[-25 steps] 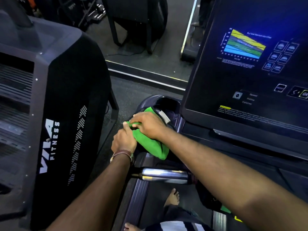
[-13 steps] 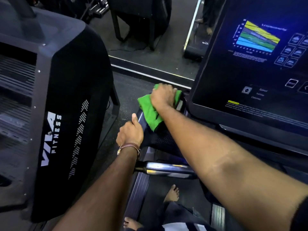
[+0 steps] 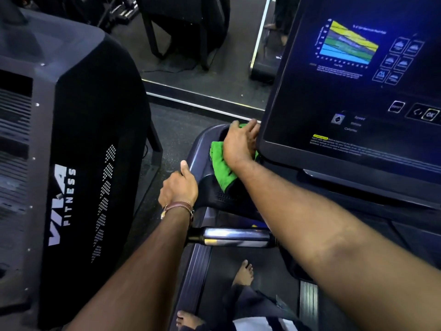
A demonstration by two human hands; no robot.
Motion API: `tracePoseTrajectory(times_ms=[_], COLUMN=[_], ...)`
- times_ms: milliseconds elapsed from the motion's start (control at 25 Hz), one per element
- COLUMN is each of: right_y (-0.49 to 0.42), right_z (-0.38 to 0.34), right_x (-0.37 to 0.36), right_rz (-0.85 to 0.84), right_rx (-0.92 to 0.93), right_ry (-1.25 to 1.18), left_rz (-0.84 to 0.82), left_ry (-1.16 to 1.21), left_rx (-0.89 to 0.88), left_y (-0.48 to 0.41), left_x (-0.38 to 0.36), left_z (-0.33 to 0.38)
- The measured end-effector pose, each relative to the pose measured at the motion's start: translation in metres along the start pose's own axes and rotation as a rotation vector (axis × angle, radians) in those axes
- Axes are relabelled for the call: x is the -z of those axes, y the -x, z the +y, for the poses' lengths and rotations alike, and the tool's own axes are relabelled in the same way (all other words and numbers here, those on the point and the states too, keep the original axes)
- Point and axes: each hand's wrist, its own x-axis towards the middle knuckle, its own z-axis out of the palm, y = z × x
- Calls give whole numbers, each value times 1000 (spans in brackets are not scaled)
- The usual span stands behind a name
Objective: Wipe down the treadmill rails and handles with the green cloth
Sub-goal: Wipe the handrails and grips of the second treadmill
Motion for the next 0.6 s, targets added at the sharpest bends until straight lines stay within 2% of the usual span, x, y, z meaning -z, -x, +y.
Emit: tracePoseTrajectory(times_ms=[160,280,360,480,560,600], right_y=[-3,-12,-8,0,9,12], right_z=[-13,-21,-18,-16,-26,-30], right_x=[11,26,34,34,35,34], right_rz=[-354,-474,-547,-630,-559,-454], right_rx=[-264,-304,-194,164,371,497], right_ry=[-394,-524,-417,30,262,330], left_rz=[0,6,5,-1,-2,-3], left_ry=[-4,-15,-25,-23,-7,-1], left_rx=[-15,-16,-6,-12,-20,-23], left_y=[1,0,-1,-2,0,0], left_x=[1,-2,-4,-3,-2,0], left_z=[1,1,1,1,0,0])
